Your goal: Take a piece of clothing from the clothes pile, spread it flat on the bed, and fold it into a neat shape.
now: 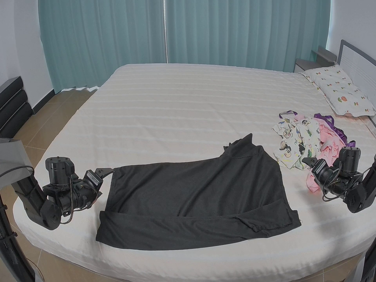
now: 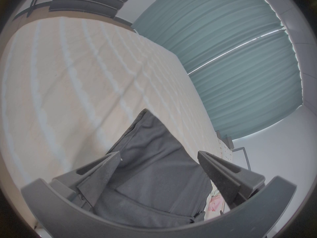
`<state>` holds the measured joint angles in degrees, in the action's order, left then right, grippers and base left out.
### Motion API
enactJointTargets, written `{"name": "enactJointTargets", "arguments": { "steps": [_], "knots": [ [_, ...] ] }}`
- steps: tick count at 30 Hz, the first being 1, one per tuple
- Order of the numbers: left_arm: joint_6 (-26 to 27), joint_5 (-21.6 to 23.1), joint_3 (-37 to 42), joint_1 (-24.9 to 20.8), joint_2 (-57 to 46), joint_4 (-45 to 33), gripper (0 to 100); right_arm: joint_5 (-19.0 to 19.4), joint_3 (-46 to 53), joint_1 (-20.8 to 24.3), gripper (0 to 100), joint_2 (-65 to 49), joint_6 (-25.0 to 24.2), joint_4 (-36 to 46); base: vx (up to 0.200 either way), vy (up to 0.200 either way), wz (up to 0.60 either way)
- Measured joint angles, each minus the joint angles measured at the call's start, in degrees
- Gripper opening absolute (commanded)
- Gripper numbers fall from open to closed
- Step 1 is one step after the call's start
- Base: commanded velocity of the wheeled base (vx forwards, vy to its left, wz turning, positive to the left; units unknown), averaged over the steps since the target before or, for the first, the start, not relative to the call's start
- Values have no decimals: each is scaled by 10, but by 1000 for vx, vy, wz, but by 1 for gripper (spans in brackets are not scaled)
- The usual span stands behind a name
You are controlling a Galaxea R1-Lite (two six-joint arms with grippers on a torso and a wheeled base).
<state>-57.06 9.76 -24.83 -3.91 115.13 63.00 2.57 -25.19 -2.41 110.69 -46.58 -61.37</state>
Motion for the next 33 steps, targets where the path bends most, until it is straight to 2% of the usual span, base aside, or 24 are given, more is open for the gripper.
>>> {"name": "enactJointTargets", "arguments": {
  "steps": [4,11,16,21,26,33],
  "knots": [
    [27,2,-64,1,1,-59,100,4,-28,0,100,21,15,9,0,0,0],
    [66,9,-223,1,13,-218,100,22,-54,3,100,39,31,14,0,0,0],
    [136,19,-330,3,58,-283,100,33,-63,13,100,45,44,16,0,0,0],
    [189,28,-386,6,115,-303,100,38,-77,20,100,59,62,18,0,0,0],
    [244,31,-409,16,157,-304,100,40,-97,23,100,80,78,18,0,0,0],
    [273,22,-428,25,190,-304,100,40,-122,25,100,103,82,19,0,0,0]
  ]
}}
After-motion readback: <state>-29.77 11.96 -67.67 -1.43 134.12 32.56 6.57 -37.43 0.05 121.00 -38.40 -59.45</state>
